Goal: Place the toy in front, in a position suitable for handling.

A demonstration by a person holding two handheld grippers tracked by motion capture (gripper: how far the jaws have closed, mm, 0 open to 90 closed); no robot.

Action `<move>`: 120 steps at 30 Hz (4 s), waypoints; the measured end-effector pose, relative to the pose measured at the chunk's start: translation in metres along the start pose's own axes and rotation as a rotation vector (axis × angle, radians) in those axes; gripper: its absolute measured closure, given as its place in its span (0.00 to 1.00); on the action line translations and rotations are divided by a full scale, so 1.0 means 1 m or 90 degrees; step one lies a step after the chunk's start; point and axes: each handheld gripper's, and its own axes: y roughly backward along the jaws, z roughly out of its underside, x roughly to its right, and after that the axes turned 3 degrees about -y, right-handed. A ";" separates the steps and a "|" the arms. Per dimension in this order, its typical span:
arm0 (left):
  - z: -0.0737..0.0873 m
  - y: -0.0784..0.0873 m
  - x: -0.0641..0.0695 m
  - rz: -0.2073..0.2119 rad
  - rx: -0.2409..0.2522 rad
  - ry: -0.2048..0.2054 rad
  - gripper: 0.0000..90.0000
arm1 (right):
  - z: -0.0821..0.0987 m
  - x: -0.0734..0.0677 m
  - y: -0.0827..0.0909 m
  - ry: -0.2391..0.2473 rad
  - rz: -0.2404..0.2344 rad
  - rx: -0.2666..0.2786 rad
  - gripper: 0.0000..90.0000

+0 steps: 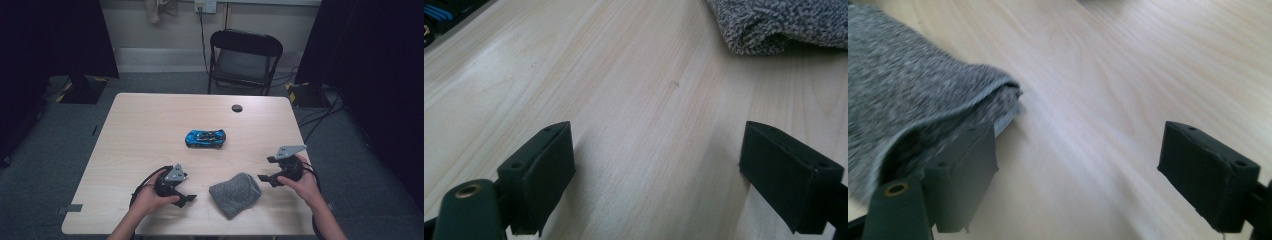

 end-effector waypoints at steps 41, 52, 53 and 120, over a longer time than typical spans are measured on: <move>0.000 0.000 0.000 0.000 0.000 0.001 0.14 | -0.107 0.018 -0.121 0.041 0.003 -0.019 0.16; 0.000 0.000 0.000 0.001 0.000 0.000 0.14 | -0.128 0.018 -0.129 0.062 0.001 -0.017 0.16; 0.000 0.000 0.000 0.002 0.000 0.000 0.14 | -0.131 0.018 -0.129 0.062 0.002 -0.015 0.16; -0.003 -0.003 0.000 0.005 -0.006 -0.003 0.10 | -0.132 0.026 -0.165 0.115 -0.050 -0.079 0.27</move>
